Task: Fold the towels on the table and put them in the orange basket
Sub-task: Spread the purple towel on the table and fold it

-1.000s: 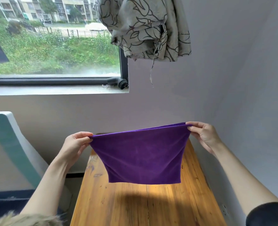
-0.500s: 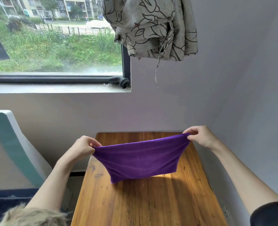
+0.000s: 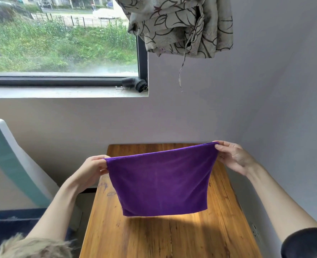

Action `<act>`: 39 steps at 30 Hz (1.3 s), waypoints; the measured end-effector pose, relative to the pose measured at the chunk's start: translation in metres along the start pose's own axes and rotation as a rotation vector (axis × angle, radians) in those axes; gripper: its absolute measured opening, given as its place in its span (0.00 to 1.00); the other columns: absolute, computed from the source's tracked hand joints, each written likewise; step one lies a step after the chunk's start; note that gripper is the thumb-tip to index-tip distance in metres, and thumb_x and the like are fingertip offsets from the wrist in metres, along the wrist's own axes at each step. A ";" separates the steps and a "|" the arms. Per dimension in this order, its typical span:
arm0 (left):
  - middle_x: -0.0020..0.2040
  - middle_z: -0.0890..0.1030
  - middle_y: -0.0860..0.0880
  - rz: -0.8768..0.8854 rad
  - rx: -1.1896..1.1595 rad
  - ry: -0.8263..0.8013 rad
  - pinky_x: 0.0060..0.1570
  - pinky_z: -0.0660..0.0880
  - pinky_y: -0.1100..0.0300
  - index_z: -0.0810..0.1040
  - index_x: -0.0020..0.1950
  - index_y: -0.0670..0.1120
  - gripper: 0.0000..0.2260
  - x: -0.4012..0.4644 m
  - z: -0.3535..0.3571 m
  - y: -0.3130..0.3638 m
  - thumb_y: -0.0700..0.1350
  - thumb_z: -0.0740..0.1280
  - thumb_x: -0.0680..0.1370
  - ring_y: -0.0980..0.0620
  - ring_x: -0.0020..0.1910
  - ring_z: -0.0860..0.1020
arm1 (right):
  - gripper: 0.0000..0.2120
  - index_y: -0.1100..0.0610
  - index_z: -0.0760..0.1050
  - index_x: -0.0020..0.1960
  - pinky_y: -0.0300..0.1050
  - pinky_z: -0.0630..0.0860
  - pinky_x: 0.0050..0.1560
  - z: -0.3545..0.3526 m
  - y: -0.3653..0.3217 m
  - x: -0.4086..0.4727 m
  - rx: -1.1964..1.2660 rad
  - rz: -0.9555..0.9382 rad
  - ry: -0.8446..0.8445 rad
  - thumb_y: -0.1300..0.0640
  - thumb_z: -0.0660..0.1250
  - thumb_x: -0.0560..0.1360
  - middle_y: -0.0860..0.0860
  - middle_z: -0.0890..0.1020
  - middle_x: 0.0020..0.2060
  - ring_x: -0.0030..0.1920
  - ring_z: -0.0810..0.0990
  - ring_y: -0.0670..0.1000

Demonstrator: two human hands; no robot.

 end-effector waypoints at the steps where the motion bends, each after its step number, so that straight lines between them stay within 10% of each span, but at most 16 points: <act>1: 0.36 0.81 0.45 -0.027 -0.040 -0.014 0.44 0.71 0.58 0.81 0.35 0.41 0.07 0.002 -0.002 -0.002 0.36 0.63 0.64 0.51 0.37 0.77 | 0.06 0.60 0.81 0.40 0.36 0.80 0.38 -0.004 0.003 0.005 -0.039 0.006 0.034 0.67 0.67 0.67 0.52 0.84 0.34 0.34 0.82 0.46; 8: 0.47 0.80 0.39 -0.089 0.136 0.108 0.42 0.78 0.66 0.78 0.51 0.35 0.12 0.035 -0.003 -0.009 0.26 0.58 0.75 0.49 0.44 0.78 | 0.13 0.57 0.75 0.40 0.29 0.76 0.34 -0.010 0.017 0.050 -0.491 -0.108 0.339 0.72 0.60 0.76 0.52 0.79 0.35 0.37 0.76 0.47; 13: 0.34 0.83 0.52 0.164 0.211 0.179 0.46 0.75 0.63 0.80 0.43 0.42 0.12 0.046 0.001 0.031 0.27 0.62 0.74 0.54 0.39 0.78 | 0.15 0.55 0.74 0.39 0.28 0.74 0.33 0.003 -0.010 0.055 -0.418 -0.252 0.415 0.72 0.59 0.75 0.51 0.77 0.36 0.33 0.77 0.43; 19: 0.44 0.84 0.46 0.250 0.113 0.080 0.55 0.74 0.59 0.84 0.44 0.45 0.10 0.022 0.000 0.034 0.35 0.64 0.77 0.51 0.47 0.79 | 0.11 0.59 0.76 0.42 0.28 0.75 0.37 0.001 -0.014 0.024 -0.228 -0.264 0.353 0.73 0.61 0.74 0.44 0.82 0.28 0.33 0.81 0.40; 31: 0.37 0.80 0.48 -0.384 0.505 -0.166 0.43 0.71 0.63 0.81 0.41 0.42 0.08 -0.039 -0.012 -0.138 0.32 0.65 0.74 0.53 0.40 0.75 | 0.08 0.58 0.78 0.43 0.43 0.74 0.49 -0.065 0.153 -0.054 -0.709 0.394 0.256 0.69 0.65 0.74 0.57 0.81 0.44 0.48 0.78 0.54; 39: 0.46 0.81 0.45 -0.710 0.426 -0.390 0.56 0.72 0.55 0.77 0.45 0.41 0.03 -0.067 -0.006 -0.192 0.35 0.66 0.76 0.50 0.50 0.77 | 0.10 0.64 0.77 0.56 0.47 0.76 0.55 -0.095 0.207 -0.093 -0.597 0.703 0.235 0.65 0.66 0.75 0.58 0.83 0.49 0.51 0.81 0.55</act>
Point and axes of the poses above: each hand's wrist, its own x-axis towards the middle knuckle, its own z-axis out of the palm, y = z × x, the point moved 1 cm from there along x, towards the middle knuckle
